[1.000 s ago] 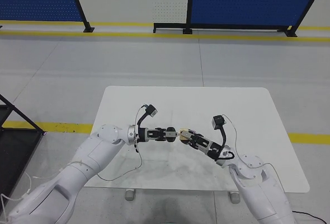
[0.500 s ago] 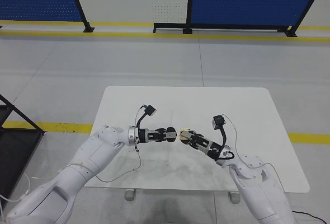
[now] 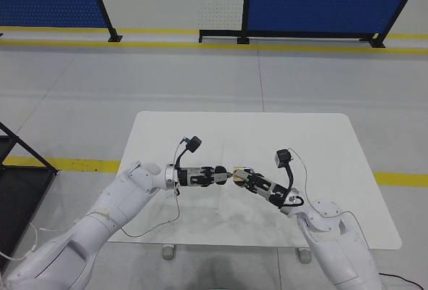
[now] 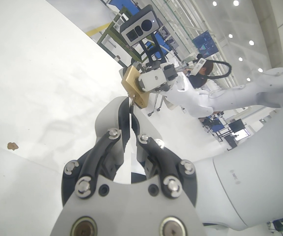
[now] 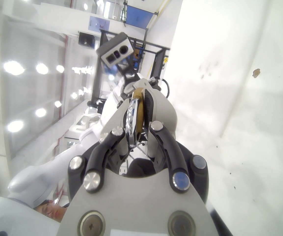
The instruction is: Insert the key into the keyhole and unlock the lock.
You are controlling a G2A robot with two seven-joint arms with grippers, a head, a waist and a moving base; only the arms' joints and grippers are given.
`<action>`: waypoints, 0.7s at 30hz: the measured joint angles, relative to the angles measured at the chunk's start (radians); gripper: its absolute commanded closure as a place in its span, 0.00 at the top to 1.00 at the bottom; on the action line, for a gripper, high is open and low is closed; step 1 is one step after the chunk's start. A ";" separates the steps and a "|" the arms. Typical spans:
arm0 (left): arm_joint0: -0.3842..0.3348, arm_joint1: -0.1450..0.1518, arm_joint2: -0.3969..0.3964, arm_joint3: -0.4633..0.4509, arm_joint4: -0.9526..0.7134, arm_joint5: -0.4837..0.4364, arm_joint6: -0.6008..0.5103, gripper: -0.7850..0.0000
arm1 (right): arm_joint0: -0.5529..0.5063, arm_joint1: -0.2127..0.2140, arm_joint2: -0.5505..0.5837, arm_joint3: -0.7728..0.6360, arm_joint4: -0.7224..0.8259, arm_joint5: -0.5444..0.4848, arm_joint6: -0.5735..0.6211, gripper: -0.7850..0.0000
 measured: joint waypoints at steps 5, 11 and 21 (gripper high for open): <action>0.015 -0.001 -0.023 -0.021 0.060 0.001 0.039 0.00 | 0.000 0.000 0.000 0.000 0.000 0.000 0.000 0.00; 0.026 -0.005 -0.037 -0.037 0.110 0.001 0.073 0.00 | 0.000 0.000 0.000 0.000 0.000 0.000 0.000 0.00; 0.042 -0.007 -0.065 -0.066 0.192 0.001 0.129 0.00 | 0.000 0.000 0.000 0.000 0.000 0.000 0.000 0.00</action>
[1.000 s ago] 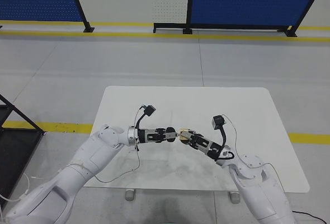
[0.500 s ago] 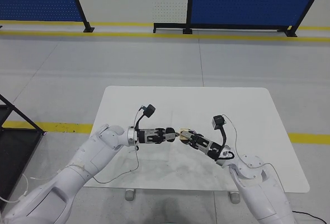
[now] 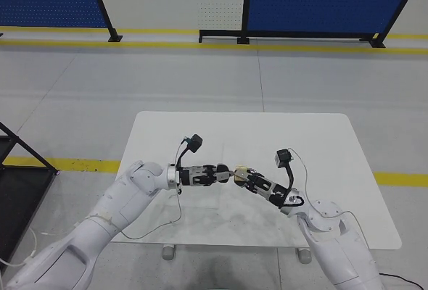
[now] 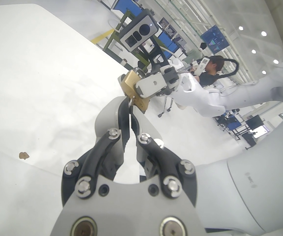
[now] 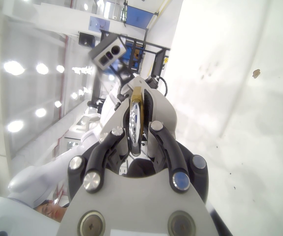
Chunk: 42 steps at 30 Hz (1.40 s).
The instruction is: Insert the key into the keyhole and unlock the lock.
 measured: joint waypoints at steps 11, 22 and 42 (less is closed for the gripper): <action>0.024 0.002 -0.032 -0.045 0.133 0.000 0.082 0.00 | 0.000 0.000 0.000 0.000 0.000 0.000 0.000 0.00; 0.037 0.007 -0.042 -0.068 0.252 0.000 0.177 0.00 | 0.000 0.000 0.000 0.000 0.000 0.000 0.000 0.00; 0.043 0.030 -0.005 -0.106 0.529 0.000 0.449 0.00 | 0.000 0.000 0.000 0.000 0.000 0.000 0.000 0.00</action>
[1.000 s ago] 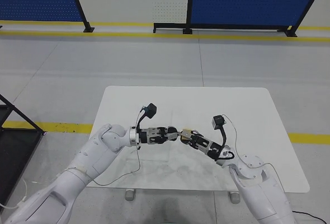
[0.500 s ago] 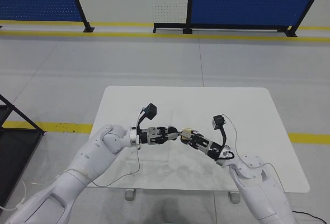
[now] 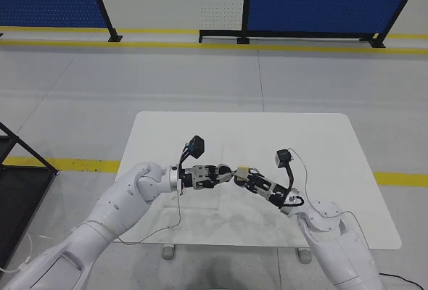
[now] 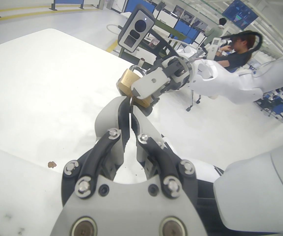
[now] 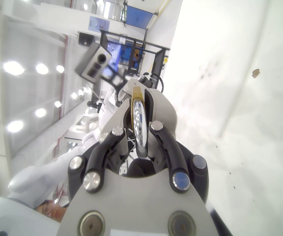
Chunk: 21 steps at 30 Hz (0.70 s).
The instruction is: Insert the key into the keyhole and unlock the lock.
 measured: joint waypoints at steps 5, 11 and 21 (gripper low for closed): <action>-0.003 0.009 0.019 -0.001 0.079 0.000 0.091 0.00 | 0.000 0.000 0.000 0.000 0.000 0.000 0.000 0.00; -0.013 0.018 0.051 0.011 0.129 0.000 0.181 0.00 | 0.000 0.000 0.000 0.000 0.000 0.000 0.000 0.00; -0.045 0.029 0.107 0.034 0.136 0.000 0.252 0.00 | 0.000 0.000 0.000 0.000 0.000 0.000 0.000 0.00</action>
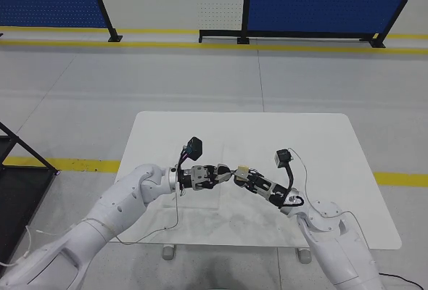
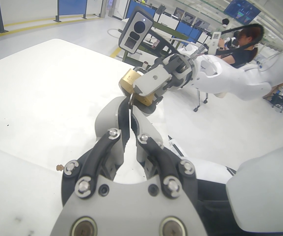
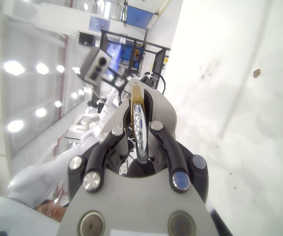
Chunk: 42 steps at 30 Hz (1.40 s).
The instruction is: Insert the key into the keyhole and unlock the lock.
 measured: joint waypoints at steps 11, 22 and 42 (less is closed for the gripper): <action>-0.029 0.012 0.051 0.011 0.012 0.000 0.048 0.00 | 0.000 0.000 0.000 0.000 0.000 0.000 0.000 0.00; -0.049 0.023 0.089 0.016 0.037 0.000 0.101 0.00 | 0.000 0.000 0.000 0.000 0.000 0.000 0.000 0.00; -0.108 0.058 0.165 0.002 -0.100 0.000 0.043 1.00 | 0.000 0.000 0.000 0.000 0.000 0.000 0.000 0.00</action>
